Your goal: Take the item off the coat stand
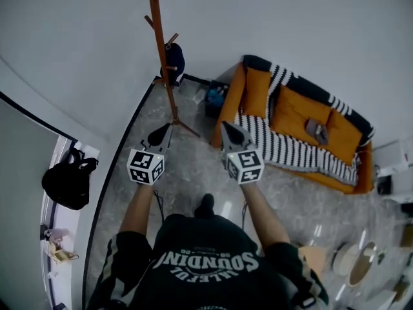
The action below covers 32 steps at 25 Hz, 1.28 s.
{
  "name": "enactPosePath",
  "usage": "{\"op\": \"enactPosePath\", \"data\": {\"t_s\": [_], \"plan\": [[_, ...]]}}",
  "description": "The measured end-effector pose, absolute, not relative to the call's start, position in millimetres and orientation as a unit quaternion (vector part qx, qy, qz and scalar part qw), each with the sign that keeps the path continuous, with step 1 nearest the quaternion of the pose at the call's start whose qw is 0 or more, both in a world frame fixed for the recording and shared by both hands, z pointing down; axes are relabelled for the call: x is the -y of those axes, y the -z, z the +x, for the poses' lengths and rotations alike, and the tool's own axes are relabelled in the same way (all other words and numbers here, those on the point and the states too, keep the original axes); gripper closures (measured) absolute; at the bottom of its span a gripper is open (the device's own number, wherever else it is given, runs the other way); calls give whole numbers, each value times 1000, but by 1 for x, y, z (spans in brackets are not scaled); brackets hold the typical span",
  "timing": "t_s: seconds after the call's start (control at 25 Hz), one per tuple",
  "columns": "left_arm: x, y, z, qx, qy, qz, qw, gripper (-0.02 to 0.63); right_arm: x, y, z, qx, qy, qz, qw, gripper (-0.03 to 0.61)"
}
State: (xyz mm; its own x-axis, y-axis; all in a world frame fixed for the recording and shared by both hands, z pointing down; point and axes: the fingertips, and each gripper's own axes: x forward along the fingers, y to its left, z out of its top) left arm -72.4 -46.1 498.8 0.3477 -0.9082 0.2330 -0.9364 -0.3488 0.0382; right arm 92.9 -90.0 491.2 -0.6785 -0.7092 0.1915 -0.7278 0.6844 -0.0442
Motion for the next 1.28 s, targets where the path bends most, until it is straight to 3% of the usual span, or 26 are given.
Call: {"op": "enactPosePath", "data": {"t_s": [0.36,1.28], "plan": [[84,-504,-73,599,-83,791,95,614,150,-493,82,932,-57,350,77,580],[242,-512,-157,626,-61,769,111,614,311,-485,-21,947,-33,305,95,580]]}}
